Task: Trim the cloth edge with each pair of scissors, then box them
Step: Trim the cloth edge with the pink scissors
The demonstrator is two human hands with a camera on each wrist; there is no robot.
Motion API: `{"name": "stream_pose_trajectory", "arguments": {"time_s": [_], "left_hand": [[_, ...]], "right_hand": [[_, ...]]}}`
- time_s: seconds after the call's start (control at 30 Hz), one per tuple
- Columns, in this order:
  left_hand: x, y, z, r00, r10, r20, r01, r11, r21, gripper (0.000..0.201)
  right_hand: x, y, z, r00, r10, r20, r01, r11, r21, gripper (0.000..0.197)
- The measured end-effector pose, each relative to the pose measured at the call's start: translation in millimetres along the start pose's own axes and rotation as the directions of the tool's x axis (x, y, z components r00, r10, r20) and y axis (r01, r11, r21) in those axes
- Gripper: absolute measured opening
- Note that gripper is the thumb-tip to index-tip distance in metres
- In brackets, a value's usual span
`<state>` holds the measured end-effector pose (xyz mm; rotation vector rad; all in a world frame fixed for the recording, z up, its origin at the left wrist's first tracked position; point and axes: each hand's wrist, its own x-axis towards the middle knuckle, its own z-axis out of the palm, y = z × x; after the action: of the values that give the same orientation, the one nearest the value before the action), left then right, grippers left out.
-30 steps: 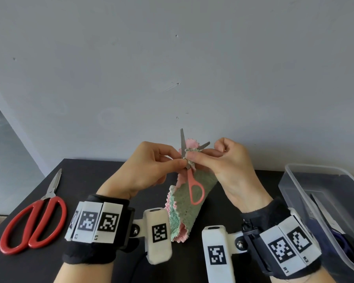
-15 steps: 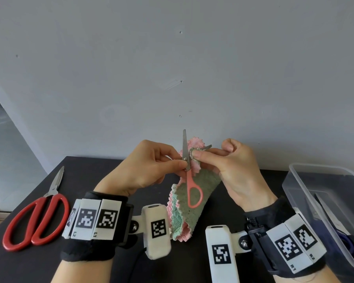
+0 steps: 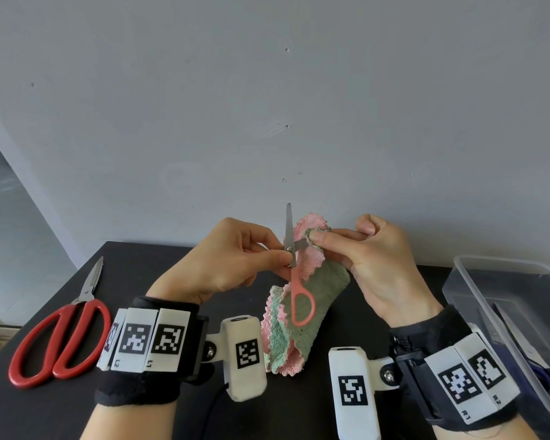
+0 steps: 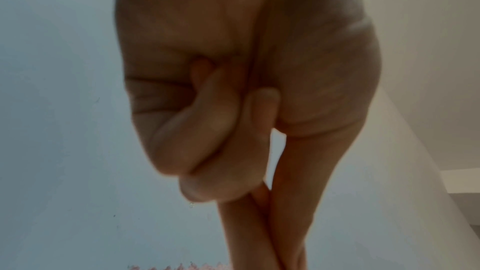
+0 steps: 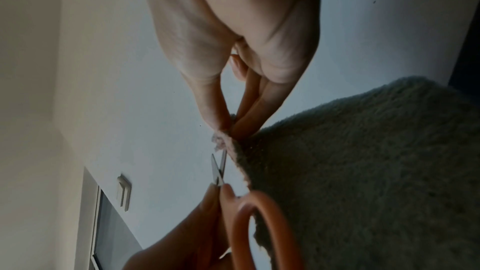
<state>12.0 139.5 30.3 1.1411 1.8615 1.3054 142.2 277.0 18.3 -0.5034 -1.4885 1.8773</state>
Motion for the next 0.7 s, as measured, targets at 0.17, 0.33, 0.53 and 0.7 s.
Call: {"name": "stream_pose_trajectory", "arguments": {"time_s": [0.17, 0.33, 0.53, 0.7], "left_hand": [[1, 0, 0, 1.0, -0.015, -0.002, 0.015, 1.0, 0.019, 0.016], [1, 1, 2, 1.0, -0.021, -0.014, 0.021, 0.999, 0.032, 0.016], [0, 2, 1, 1.0, -0.018, -0.012, 0.018, 0.999, 0.032, 0.016], [-5, 0, -8, 0.997, -0.056, 0.049, 0.054, 0.997, 0.058, 0.013]], "right_hand": [[2, 0, -4, 1.0, -0.009, -0.02, 0.009, 1.0, 0.012, 0.056], [3, 0, -5, 0.999, -0.026, -0.034, 0.028, 0.998, 0.057, 0.055], [5, -1, -7, 0.999, -0.033, -0.039, 0.036, 0.996, 0.077, 0.052], [12, -8, -22, 0.98, -0.122, -0.155, 0.132, 0.99, 0.057, 0.04]]}}
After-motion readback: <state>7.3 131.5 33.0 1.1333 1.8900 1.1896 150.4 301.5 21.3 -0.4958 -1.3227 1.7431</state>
